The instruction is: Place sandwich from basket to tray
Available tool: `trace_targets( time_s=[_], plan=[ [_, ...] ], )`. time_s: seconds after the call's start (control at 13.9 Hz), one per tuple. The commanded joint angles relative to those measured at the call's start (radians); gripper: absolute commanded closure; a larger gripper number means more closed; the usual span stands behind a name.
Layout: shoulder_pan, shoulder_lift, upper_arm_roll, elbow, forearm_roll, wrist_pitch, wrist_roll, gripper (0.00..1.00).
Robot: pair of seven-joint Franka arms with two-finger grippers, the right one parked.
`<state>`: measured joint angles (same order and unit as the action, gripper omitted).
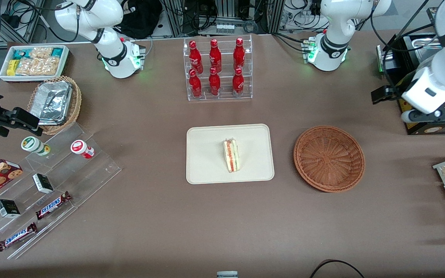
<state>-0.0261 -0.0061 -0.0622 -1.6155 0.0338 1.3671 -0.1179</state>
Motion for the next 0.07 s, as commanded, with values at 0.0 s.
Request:
trace_targets(
  time_s=[0.0],
  plan=[
    [-0.021,0.001,0.019,0.023,-0.025,-0.017,0.02,0.0]
  ],
)
